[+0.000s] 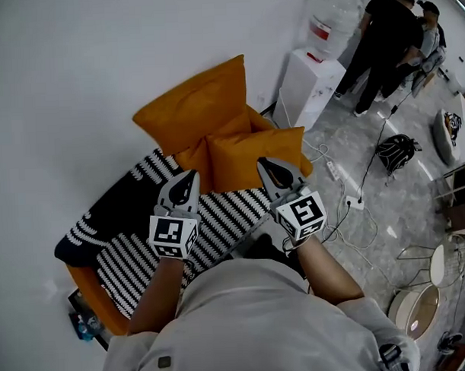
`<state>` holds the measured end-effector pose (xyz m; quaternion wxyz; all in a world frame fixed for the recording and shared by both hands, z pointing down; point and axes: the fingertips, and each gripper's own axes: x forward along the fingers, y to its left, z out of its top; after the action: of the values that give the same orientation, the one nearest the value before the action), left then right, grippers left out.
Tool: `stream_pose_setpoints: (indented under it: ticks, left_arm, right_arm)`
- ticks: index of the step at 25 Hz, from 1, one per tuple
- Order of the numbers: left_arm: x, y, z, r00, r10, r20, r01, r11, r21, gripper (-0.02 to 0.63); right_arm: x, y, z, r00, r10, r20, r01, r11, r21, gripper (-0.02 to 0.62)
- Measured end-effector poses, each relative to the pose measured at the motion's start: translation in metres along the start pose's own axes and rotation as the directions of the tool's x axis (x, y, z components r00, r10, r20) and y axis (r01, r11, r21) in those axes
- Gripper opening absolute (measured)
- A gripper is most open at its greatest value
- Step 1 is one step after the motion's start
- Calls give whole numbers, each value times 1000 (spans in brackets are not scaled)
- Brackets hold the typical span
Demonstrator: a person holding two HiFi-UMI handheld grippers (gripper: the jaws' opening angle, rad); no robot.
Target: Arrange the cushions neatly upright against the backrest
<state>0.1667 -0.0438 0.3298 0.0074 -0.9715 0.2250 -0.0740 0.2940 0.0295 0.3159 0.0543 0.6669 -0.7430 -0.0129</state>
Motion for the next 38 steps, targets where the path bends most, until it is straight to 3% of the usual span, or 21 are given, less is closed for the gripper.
stream_pose_setpoints:
  ticks: [12, 18, 23, 30, 35, 38]
  left_arm:
    - [72, 75, -14, 992, 108, -67, -108, 994, 6, 9]
    - [133, 119, -16, 978, 177, -111, -176, 984, 22, 9]
    - [179, 142, -20, 968, 189, -164, -180, 981, 69, 11]
    - [232, 179, -40, 945, 188, -268, -153, 978, 145, 12]
    - [260, 208, -63, 918, 173, -356, -97, 971, 221, 22]
    - [274, 223, -86, 892, 154, -425, -43, 965, 260, 76]
  right_arm:
    - [122, -45, -10, 984, 176, -14, -177, 984, -32, 28]
    - [195, -85, -16, 960, 279, -35, -281, 958, -59, 29]
    - [242, -119, -23, 931, 358, -73, -364, 926, -103, 31]
    - [302, -153, -39, 851, 504, -148, -524, 829, -193, 43]
    - [339, -166, -53, 784, 581, -217, -621, 738, -265, 112]
    - [361, -172, -63, 745, 606, -280, -668, 680, -303, 160]
